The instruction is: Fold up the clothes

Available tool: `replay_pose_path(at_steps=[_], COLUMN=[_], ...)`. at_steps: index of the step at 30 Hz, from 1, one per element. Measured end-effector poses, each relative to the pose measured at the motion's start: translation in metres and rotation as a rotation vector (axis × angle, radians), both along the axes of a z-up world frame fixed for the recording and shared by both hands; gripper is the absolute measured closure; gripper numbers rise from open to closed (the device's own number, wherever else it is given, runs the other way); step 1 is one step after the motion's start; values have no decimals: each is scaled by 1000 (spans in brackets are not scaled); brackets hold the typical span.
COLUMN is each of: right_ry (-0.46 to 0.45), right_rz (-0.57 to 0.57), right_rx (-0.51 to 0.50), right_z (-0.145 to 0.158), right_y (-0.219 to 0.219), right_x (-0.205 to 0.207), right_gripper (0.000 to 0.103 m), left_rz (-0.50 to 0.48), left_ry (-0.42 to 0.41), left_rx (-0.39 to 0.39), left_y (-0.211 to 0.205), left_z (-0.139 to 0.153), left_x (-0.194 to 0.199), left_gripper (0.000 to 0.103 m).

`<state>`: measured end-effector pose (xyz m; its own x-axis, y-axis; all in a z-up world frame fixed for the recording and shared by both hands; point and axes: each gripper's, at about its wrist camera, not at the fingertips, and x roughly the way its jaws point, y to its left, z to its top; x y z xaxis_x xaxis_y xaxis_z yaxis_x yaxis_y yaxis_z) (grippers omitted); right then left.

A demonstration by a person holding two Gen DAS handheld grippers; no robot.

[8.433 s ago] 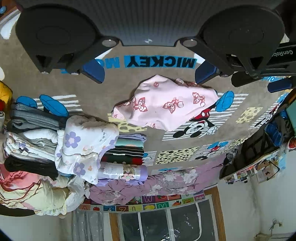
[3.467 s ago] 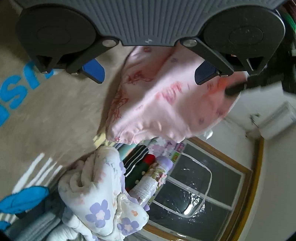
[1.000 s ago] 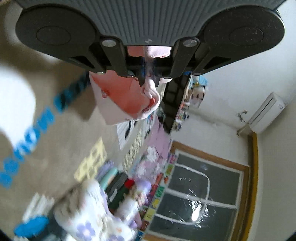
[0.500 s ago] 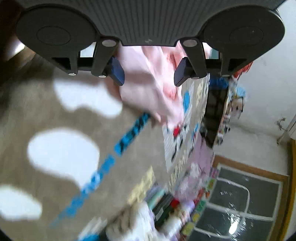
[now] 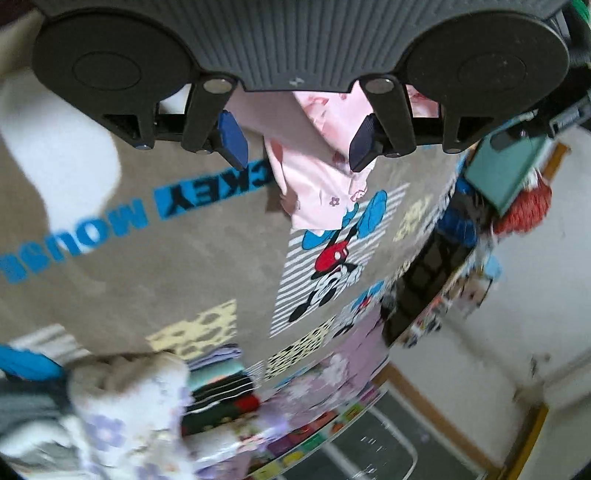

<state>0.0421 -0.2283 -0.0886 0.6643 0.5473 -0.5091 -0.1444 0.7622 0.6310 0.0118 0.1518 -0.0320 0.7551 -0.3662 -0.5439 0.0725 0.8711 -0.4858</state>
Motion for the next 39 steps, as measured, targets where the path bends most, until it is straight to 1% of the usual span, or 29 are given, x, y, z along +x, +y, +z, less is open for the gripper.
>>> replay_pose_path(at_steps=[5, 8, 13, 17, 20, 22, 24, 25, 26, 27, 28, 29, 30, 31, 32, 34, 35, 39], right_ry=[4, 9, -3, 43, 91, 126, 150, 155, 160, 155, 144, 136, 131, 125, 117, 91, 71, -3], right_rz=[81, 138, 240, 307, 345, 351, 347, 352, 357, 366, 372, 372, 368, 363, 360, 355, 349, 305], right_rx=[-28, -28, -43, -8, 15, 47, 82, 101, 120, 124, 123, 121, 123, 129, 133, 144, 149, 186], right_z=[-2, -3, -1, -13, -28, -40, -51, -55, -58, -60, -61, -62, -63, -64, -62, -58, -54, -36], right_y=[0, -2, 6, 20, 31, 35, 37, 38, 40, 43, 46, 47, 48, 47, 46, 44, 42, 31], right_x=[36, 61, 98, 128, 147, 156, 161, 161, 161, 161, 160, 160, 160, 160, 160, 158, 157, 161], right_gripper=[41, 41, 39, 38, 38, 39, 39, 41, 50, 68, 78, 85, 88, 89, 91, 93, 96, 97], left_rz=[-55, -82, -141, -168, -188, -215, -252, -270, -287, -301, -308, -314, -318, -321, -322, -325, -326, -322], left_ry=[62, 89, 156, 220, 251, 249, 235, 226, 217, 204, 183, 163, 148, 136, 131, 114, 97, 19], left_rx=[6, 1, -63, -106, -165, -204, -218, -217, -216, -216, -218, -219, -217, -217, -219, -227, -229, -240], left_y=[5, 13, 21, 21, 23, 25, 25, 24, 23, 21, 20, 18, 17, 16, 15, 15, 16, 20], left_z=[-18, -29, -53, -79, -96, -100, -101, -101, -101, -102, -103, -104, -104, -104, -103, -99, -95, -75], left_x=[41, 66, 103, 127, 143, 151, 158, 161, 164, 165, 165, 165, 166, 166, 168, 170, 171, 179], left_gripper=[41, 41, 41, 41, 42, 42, 43, 47, 50, 55, 65, 69, 79, 86, 86, 90, 90, 92])
